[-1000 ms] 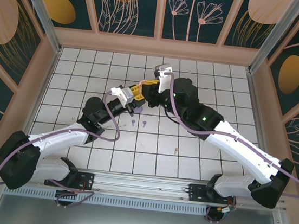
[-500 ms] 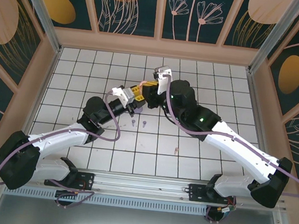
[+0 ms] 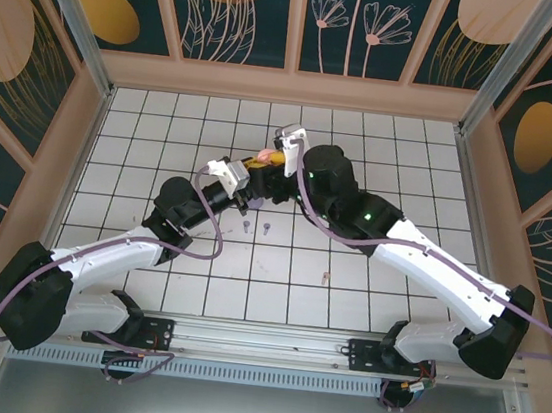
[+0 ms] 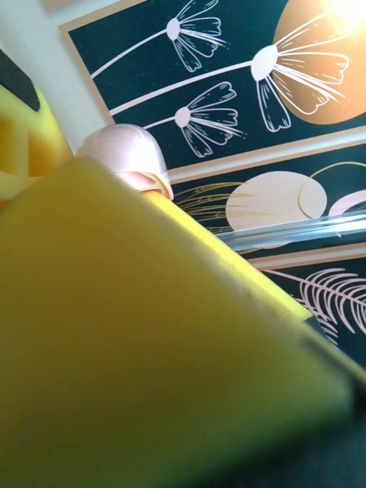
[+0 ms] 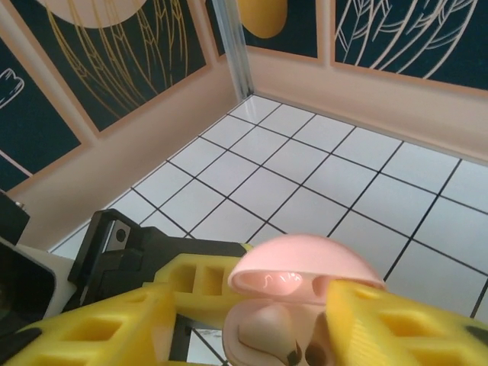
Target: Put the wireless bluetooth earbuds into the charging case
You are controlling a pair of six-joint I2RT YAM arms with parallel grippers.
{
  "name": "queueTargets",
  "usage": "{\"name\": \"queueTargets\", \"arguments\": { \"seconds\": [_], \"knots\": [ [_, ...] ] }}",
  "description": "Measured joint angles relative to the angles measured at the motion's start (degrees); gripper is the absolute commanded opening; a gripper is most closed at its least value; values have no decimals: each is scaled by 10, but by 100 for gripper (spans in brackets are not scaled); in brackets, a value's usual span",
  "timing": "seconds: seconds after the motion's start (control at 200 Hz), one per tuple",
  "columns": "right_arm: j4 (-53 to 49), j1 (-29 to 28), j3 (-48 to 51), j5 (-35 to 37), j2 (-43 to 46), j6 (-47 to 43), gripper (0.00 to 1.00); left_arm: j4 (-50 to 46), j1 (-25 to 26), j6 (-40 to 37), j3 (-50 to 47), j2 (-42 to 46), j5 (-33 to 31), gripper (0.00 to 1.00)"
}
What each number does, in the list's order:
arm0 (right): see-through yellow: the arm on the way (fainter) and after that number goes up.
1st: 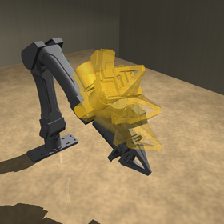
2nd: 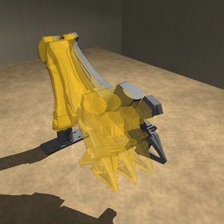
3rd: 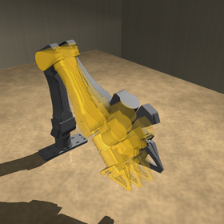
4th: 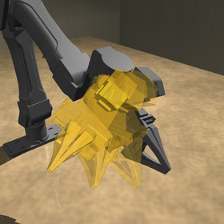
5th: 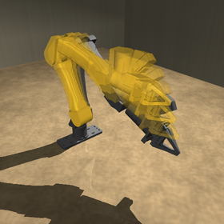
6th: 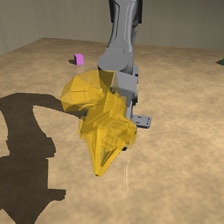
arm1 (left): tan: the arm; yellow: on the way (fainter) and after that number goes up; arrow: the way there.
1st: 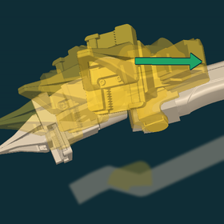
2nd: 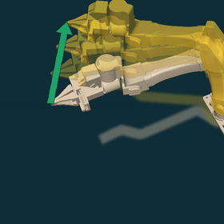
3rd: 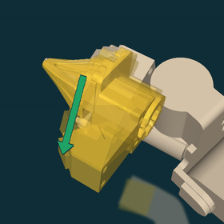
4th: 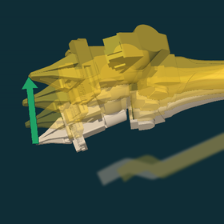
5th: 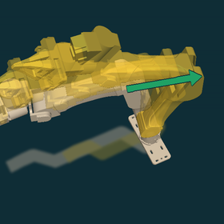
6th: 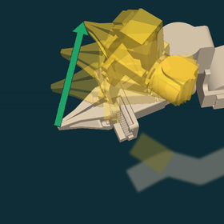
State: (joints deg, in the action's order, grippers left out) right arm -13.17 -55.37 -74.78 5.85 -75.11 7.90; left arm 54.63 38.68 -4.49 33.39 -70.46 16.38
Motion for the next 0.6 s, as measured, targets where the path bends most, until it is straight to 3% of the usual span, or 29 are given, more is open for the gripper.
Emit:
{"name": "queueTargets", "arguments": {
  "seconds": [0.32,0.475,0.601],
  "knots": [
    [-37,66,-2,59,96,106,68,11,0,2,0,0,-13,0],
    [-74,118,48,90,167,182,68,18,0,2,0,1,-20,0],
    [-131,145,107,104,170,249,66,20,0,2,0,2,-26,0]
  ]
}}
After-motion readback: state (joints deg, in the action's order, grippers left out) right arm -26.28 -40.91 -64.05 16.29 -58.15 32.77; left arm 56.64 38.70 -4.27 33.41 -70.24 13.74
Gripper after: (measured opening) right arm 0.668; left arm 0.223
